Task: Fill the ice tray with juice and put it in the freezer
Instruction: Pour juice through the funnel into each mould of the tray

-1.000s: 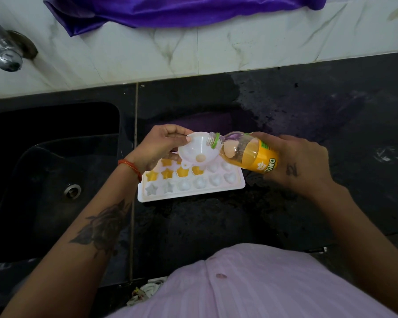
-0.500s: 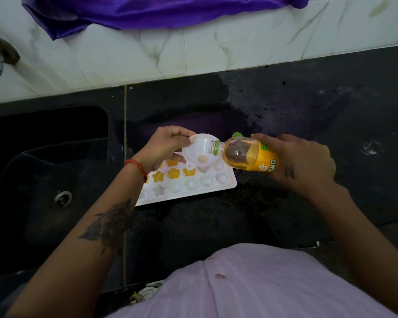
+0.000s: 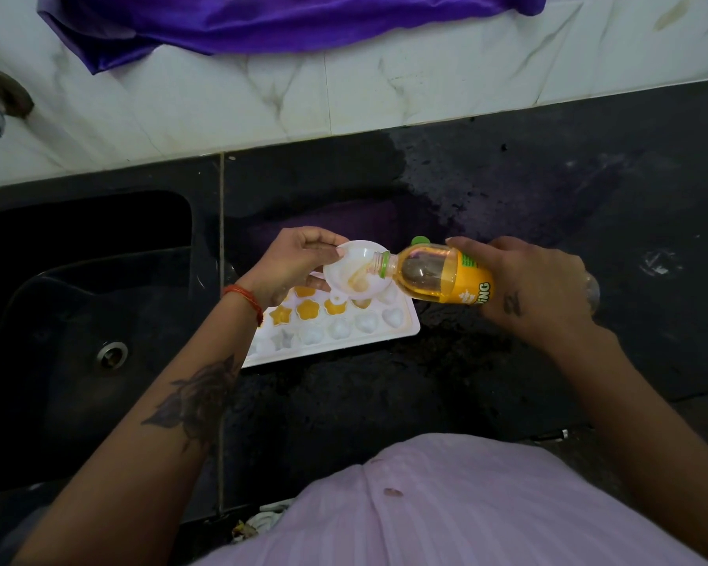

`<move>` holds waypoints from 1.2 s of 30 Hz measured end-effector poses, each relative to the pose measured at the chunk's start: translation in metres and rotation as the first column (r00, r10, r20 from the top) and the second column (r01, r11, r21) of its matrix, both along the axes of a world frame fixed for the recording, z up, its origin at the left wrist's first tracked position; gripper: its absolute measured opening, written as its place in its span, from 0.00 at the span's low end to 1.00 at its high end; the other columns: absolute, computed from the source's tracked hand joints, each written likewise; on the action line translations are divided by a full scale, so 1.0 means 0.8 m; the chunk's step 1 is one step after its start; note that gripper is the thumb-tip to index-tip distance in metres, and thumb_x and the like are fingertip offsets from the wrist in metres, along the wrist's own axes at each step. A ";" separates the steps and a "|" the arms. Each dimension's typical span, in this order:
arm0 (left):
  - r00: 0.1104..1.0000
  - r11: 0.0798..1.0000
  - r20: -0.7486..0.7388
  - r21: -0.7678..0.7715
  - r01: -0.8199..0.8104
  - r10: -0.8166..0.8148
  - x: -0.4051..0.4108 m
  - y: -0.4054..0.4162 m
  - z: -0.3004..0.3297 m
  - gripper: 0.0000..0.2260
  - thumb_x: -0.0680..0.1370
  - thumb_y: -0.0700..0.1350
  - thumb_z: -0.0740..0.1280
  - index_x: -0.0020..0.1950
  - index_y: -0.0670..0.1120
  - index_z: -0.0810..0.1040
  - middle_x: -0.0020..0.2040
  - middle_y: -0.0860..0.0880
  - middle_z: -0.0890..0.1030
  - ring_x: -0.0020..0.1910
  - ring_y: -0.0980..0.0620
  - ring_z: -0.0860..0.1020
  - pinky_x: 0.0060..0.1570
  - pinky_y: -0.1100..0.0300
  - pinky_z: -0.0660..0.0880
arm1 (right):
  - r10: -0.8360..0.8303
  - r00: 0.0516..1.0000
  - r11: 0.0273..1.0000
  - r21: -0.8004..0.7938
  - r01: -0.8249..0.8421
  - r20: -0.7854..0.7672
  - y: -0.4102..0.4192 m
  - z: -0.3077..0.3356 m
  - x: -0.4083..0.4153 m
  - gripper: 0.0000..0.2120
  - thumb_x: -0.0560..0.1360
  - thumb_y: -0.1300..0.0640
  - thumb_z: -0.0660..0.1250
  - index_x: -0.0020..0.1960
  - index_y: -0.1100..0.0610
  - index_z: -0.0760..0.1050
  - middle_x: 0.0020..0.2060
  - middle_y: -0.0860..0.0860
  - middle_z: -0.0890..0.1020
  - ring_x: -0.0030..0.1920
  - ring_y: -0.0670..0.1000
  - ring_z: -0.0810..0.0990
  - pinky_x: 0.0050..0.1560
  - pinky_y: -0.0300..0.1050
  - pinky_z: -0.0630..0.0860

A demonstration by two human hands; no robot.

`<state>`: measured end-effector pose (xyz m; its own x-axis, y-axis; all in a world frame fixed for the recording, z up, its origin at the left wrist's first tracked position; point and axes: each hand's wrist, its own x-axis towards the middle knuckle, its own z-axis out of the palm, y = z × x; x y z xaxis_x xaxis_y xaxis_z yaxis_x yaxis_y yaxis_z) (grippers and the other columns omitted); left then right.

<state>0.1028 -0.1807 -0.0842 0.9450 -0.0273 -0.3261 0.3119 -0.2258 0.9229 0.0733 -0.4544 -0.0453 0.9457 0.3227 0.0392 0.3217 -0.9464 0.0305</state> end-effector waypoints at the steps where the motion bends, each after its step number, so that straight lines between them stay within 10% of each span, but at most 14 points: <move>1: 1.000 1.000 0.002 -0.003 -0.001 0.001 0.000 0.000 0.000 0.06 0.76 0.38 0.68 0.51 0.46 0.81 0.46 0.49 0.83 0.35 0.59 0.83 0.28 0.67 0.76 | -0.002 1.000 1.000 0.004 0.002 0.001 0.000 0.000 0.000 0.37 0.69 0.47 0.71 0.72 0.38 0.55 0.56 0.51 0.77 0.51 0.56 0.78 0.44 0.48 0.68; 15: 1.000 1.000 0.029 -0.026 0.003 -0.002 0.004 -0.010 0.010 0.05 0.76 0.39 0.68 0.48 0.48 0.82 0.43 0.50 0.83 0.34 0.59 0.82 0.29 0.65 0.77 | -0.026 0.999 0.981 0.191 0.030 -0.024 -0.015 -0.002 -0.003 0.41 0.59 0.47 0.77 0.68 0.38 0.63 0.47 0.51 0.81 0.46 0.57 0.79 0.39 0.44 0.65; 36: 0.998 0.998 0.006 -0.026 0.056 -0.056 0.014 -0.038 0.004 0.06 0.76 0.38 0.67 0.49 0.46 0.81 0.43 0.49 0.82 0.32 0.60 0.82 0.26 0.67 0.75 | -0.078 0.996 0.997 -0.002 0.079 0.034 -0.035 0.004 -0.005 0.36 0.68 0.48 0.72 0.71 0.38 0.59 0.50 0.52 0.78 0.46 0.58 0.78 0.39 0.46 0.63</move>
<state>0.1141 -0.2111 -0.0812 0.9435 -0.0885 -0.3194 0.2944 -0.2189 0.9303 0.0696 -0.4824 -0.0424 0.9663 0.2477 0.0707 0.2451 -0.9685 0.0430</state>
